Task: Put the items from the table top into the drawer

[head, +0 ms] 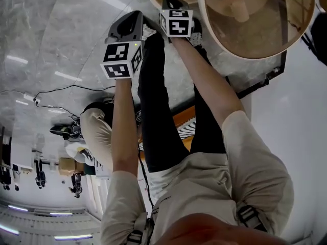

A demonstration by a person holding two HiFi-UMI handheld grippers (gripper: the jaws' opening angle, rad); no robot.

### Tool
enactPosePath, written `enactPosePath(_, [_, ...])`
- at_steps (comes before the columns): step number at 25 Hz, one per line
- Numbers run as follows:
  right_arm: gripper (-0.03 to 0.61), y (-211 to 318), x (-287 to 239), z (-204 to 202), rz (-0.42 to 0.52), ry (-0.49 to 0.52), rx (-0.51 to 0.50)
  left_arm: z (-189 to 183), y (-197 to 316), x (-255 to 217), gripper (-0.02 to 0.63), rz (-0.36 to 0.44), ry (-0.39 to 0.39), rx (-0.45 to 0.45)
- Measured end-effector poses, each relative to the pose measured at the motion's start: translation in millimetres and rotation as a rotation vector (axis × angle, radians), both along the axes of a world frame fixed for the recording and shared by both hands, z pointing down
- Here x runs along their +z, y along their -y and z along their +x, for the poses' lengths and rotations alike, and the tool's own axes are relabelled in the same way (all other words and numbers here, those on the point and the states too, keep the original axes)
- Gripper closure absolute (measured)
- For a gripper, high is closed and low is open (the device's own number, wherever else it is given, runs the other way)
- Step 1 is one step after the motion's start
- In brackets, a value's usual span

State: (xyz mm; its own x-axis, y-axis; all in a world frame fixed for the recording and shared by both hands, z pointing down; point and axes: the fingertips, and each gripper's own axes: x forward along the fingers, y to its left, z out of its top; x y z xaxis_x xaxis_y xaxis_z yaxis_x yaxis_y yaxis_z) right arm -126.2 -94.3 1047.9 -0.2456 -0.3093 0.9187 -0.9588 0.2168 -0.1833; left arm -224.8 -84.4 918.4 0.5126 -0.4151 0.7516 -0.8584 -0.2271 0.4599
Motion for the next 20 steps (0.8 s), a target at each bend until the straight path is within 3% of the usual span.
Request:
enactPosePath(5, [0.526, 12, 50, 18, 0.016, -0.059, -0.002, -6, -18, 32, 0.592, -0.018, 0.01, -0.015])
enactPosePath(9, [0.519, 21, 72, 28, 0.028, -0.028, 0.063, -18, -35, 56, 0.592, -0.062, 0.012, -0.028])
enactPosePath(11, [0.401, 20, 78, 30, 0.029, -0.013, 0.051, -18, -39, 59, 0.592, -0.078, -0.011, -0.033])
enactPosePath(16, [0.391, 3, 75, 30, 0.032, -0.014, -0.009, -14, -31, 49, 0.592, -0.055, -0.047, -0.054])
enactPosePath(20, [0.391, -13, 42, 20, 0.033, 0.009, -0.048, -10, -27, 22, 0.592, -0.028, -0.04, -0.082])
